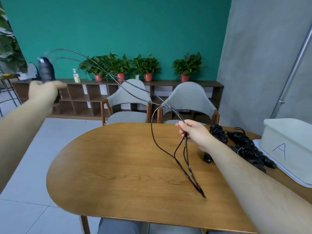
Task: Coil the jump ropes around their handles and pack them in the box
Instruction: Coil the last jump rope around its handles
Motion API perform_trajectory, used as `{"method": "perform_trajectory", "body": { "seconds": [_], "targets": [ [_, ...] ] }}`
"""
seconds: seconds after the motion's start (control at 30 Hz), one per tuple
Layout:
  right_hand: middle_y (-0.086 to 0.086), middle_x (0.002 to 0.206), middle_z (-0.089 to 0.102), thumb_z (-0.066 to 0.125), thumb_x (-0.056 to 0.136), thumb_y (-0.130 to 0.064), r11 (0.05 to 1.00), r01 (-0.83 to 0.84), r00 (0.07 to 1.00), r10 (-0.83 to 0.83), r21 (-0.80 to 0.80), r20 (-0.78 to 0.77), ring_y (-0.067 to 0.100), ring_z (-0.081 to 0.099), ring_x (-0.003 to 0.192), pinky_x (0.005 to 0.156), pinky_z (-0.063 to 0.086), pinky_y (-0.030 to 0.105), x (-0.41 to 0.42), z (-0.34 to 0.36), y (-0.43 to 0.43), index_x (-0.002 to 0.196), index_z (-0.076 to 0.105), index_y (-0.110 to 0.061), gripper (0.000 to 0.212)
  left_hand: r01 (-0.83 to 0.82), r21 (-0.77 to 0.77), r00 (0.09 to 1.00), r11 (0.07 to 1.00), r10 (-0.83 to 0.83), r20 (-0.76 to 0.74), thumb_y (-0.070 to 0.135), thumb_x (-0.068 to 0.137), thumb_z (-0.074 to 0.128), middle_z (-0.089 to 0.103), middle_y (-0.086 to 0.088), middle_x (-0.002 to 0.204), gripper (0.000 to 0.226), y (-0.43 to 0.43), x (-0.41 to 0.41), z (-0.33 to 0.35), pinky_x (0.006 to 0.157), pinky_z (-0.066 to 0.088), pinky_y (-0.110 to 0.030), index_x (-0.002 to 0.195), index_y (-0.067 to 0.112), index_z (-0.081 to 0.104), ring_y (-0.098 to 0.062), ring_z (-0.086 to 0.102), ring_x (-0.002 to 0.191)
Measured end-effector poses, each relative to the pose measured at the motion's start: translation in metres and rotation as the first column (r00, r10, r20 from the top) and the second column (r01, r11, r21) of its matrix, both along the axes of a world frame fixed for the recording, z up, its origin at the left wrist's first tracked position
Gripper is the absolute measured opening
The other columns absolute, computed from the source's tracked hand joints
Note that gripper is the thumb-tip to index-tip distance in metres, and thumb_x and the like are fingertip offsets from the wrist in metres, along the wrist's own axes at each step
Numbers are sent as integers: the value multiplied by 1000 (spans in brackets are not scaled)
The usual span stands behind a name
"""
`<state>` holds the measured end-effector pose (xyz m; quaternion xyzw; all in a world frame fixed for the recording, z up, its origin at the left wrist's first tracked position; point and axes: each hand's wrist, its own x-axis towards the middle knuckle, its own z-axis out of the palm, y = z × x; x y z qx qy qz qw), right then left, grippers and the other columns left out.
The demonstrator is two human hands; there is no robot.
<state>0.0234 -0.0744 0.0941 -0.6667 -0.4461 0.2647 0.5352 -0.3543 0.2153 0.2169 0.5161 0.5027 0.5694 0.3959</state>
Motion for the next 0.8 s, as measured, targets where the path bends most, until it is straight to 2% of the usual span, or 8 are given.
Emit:
{"method": "perform_trajectory", "body": {
  "seconds": [0.07,0.13,0.2,0.33,0.53,0.67,0.73,0.8],
  "targets": [
    [-2,83,58,50,104,-36,996,74,997,-74,57,-2,15,55,78,72,56,33,3,-1,1,110,72,-31,23,-45,28,977,999,49,-208,29,78,81,59,-15,104,59,-9,8,-33,66,46,-37,122,15,45,-25,56,76],
    [-4,81,57,47,105,-38,989,125,990,-129,73,49,14,54,77,72,51,31,3,0,1,115,69,-35,24,-17,27,928,999,26,-373,26,82,78,59,-17,104,50,-13,13,-73,66,47,-40,115,15,42,-31,58,75],
    [-5,81,57,43,106,-39,985,155,979,-164,72,125,12,54,78,75,48,29,1,3,2,118,67,-35,27,36,-31,871,999,-47,-488,25,84,78,60,-18,101,47,-20,22,-112,70,49,-45,111,13,41,-38,62,83],
    [-3,82,59,43,106,-35,977,198,956,-211,81,206,12,54,82,73,43,24,-4,7,1,113,67,-31,25,131,-134,699,982,-187,-690,26,81,73,65,-13,100,39,-36,36,-178,77,50,-44,105,10,48,-32,62,88],
    [1,94,71,45,106,-30,980,188,936,-201,70,290,13,60,98,74,38,17,-2,11,-1,109,70,-26,26,103,-206,454,973,-230,-861,51,87,67,60,-8,115,48,-56,53,-233,92,50,-43,108,18,40,-32,61,104],
    [-3,115,70,44,106,-26,974,202,918,-226,106,326,6,54,106,90,38,28,4,14,-4,80,68,-17,37,71,-234,297,970,-244,-923,58,93,56,57,-7,121,48,-65,59,-249,91,47,-38,114,19,40,-29,58,112],
    [-5,120,68,43,106,-25,973,196,911,-228,125,343,7,53,113,98,37,32,7,15,-5,78,69,-15,39,53,-256,218,965,-261,-940,59,93,54,56,-6,121,50,-67,62,-252,93,45,-38,120,19,42,-27,57,114],
    [-8,118,68,44,106,-24,973,183,908,-222,138,356,6,53,112,96,35,29,9,17,-7,80,70,-16,38,28,-302,157,953,-302,-940,59,92,56,54,-6,118,53,-72,66,-248,92,43,-37,124,19,43,-27,55,115]
  ]
}}
